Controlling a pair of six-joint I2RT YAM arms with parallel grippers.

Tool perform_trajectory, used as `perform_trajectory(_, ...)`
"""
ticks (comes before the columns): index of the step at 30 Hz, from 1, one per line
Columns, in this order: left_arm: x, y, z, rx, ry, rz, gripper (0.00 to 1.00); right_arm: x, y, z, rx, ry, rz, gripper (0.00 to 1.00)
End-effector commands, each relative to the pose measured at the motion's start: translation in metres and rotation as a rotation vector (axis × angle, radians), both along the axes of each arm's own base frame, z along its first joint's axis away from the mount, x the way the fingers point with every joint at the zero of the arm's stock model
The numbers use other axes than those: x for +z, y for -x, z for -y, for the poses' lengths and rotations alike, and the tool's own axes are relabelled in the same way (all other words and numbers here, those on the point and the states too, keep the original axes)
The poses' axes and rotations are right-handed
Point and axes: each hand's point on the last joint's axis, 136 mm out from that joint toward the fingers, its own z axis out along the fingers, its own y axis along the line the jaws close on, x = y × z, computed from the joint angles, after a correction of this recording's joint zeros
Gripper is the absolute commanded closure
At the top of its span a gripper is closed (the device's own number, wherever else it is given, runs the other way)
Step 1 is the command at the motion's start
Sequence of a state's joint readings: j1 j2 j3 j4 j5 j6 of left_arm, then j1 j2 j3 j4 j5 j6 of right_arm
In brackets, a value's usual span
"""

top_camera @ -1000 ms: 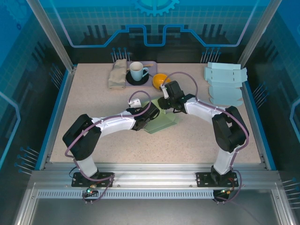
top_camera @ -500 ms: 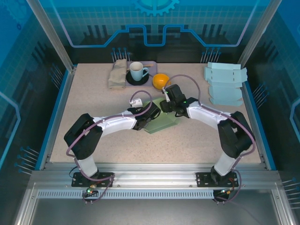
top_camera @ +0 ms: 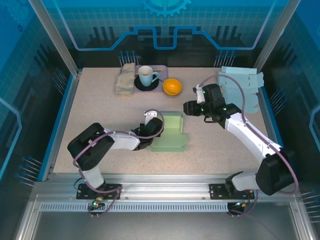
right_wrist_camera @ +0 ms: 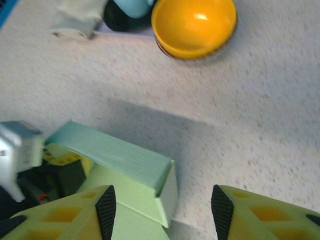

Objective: Fold the paper box

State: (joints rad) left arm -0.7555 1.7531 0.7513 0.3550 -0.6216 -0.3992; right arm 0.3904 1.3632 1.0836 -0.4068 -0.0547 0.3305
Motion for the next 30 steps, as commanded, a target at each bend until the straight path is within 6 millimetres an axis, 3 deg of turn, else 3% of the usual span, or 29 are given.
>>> perform_trajectory(1, 0.056, -0.018, 0.026, -0.11, 0.082, 0.237, 1.0, -0.021, 0.01, -0.004, 0.005, -0.021, -0.121, 0.45)
perform_trajectory(6, 0.046, -0.016, 0.029, -0.126, 0.047, 0.256, 1.0, -0.04, 0.006, -0.015, 0.002, -0.087, -0.161, 0.45)
perform_trajectory(20, 0.027, -0.019, 0.039, -0.186, -0.07, 0.255, 1.0, -0.094, 0.023, -0.011, -0.042, -0.069, -0.262, 0.56)
perform_trajectory(23, 0.019, -0.02, 0.038, -0.19, -0.094, 0.239, 1.0, -0.097, 0.026, -0.007, -0.066, -0.054, -0.246, 0.56)
perform_trajectory(27, 0.012, -0.018, 0.044, -0.24, -0.117, 0.211, 0.88, -0.106, 0.037, 0.0, -0.08, -0.016, -0.222, 0.57)
perform_trajectory(30, 0.012, -0.014, 0.047, -0.279, -0.127, 0.19, 0.69, -0.104, 0.039, 0.002, -0.094, 0.007, -0.191, 0.57)
